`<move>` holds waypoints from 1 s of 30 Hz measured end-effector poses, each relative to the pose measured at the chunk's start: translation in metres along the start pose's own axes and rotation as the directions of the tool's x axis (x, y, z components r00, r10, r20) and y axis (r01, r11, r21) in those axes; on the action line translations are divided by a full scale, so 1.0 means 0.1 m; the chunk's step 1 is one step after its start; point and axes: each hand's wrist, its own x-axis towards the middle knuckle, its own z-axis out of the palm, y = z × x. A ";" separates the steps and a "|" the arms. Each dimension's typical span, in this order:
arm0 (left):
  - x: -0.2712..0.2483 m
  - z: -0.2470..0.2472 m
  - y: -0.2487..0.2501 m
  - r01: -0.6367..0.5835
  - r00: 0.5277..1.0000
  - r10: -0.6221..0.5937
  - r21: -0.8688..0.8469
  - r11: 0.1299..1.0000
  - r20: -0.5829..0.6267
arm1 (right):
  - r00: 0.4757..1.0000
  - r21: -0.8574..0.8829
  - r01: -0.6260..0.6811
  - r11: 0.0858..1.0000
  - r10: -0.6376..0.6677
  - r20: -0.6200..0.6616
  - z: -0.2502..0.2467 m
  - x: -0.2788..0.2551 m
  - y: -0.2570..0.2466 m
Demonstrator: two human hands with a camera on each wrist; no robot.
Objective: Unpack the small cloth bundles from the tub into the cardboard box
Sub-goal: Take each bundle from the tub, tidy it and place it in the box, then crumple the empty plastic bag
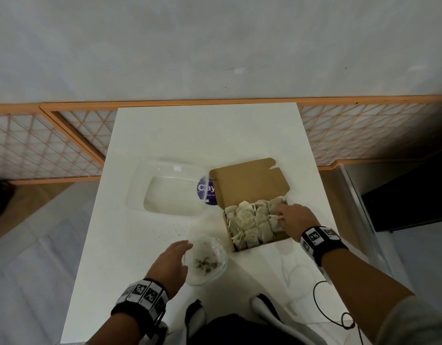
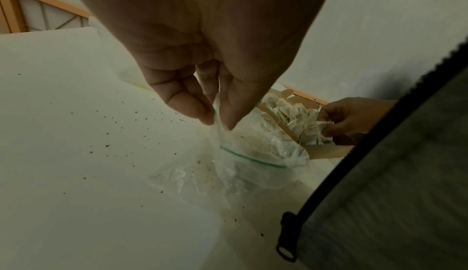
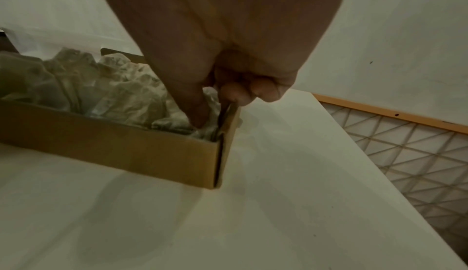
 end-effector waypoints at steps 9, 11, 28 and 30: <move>-0.09 -0.25 0.09 0.027 0.996 -0.037 -0.126 0.992 -0.083 | 0.960 0.137 0.008 0.991 0.031 -0.277 -0.23 -0.29 -0.17; -0.14 -0.33 0.09 0.005 0.991 -0.026 -0.156 0.988 -0.132 | 0.933 0.309 0.117 0.944 0.003 -0.360 -0.34 -0.50 -0.33; -0.54 -0.58 0.50 -0.463 0.829 0.327 -0.231 0.855 -0.453 | 0.978 0.624 0.208 0.753 -0.176 -0.114 -0.58 -0.81 -1.61; -0.59 -0.63 0.46 -0.445 0.854 0.331 -0.233 0.865 -0.401 | 0.982 0.695 0.184 0.695 -0.165 -0.094 -0.61 -0.85 -1.62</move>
